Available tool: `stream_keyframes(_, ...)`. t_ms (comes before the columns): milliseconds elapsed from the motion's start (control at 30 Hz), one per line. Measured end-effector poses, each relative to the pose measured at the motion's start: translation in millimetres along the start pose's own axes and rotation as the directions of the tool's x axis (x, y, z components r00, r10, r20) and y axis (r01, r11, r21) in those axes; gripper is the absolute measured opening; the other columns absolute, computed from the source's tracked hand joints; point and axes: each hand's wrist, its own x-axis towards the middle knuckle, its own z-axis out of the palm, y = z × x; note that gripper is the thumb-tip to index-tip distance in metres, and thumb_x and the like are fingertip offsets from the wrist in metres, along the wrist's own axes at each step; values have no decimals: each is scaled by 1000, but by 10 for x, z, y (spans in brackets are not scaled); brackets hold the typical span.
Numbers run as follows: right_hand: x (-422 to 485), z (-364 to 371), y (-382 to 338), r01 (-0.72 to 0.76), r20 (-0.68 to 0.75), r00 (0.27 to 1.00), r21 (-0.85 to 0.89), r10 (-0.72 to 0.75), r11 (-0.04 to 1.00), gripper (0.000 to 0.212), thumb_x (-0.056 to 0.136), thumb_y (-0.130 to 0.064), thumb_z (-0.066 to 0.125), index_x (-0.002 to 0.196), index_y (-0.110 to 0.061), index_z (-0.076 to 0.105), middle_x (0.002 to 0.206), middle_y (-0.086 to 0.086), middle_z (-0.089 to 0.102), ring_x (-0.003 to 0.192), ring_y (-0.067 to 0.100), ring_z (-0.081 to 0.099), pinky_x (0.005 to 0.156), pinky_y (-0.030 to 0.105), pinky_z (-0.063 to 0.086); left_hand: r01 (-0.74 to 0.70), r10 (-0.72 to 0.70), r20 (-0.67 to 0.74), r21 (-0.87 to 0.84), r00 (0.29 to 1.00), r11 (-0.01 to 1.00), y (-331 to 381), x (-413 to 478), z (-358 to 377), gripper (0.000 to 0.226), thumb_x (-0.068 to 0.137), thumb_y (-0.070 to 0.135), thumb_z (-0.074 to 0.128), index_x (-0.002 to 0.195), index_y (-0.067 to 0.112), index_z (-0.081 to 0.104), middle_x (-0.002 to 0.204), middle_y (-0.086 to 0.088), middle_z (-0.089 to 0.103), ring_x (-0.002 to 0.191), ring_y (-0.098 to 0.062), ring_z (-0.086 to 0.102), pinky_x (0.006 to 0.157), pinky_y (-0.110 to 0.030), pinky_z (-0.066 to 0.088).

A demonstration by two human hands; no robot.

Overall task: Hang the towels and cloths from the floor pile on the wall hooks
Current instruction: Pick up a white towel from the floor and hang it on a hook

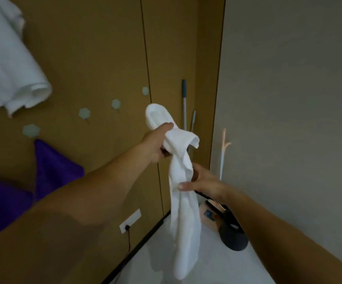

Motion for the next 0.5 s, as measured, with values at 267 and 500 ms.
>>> stream_keyframes(267,507,678,-584,132,-376,925,183,-54,974,44,73,-40,74,106,-11,69,102,9,72,93,29,70,86,50,56,-34,-18,113,442,993,896,-118,-474,-767,52,65,53,80,106,25,65,93,4,75,90,-17,71,82,-38,56)
stream_keyframes(500,623,1100,-723,5,-272,957,371,103,929,23,94,-34,54,98,-14,66,97,9,73,90,26,69,84,42,55,-138,267,-116,627,957,766,-254,-516,-1239,78,69,43,80,132,17,42,126,0,55,104,-19,60,84,-35,52)
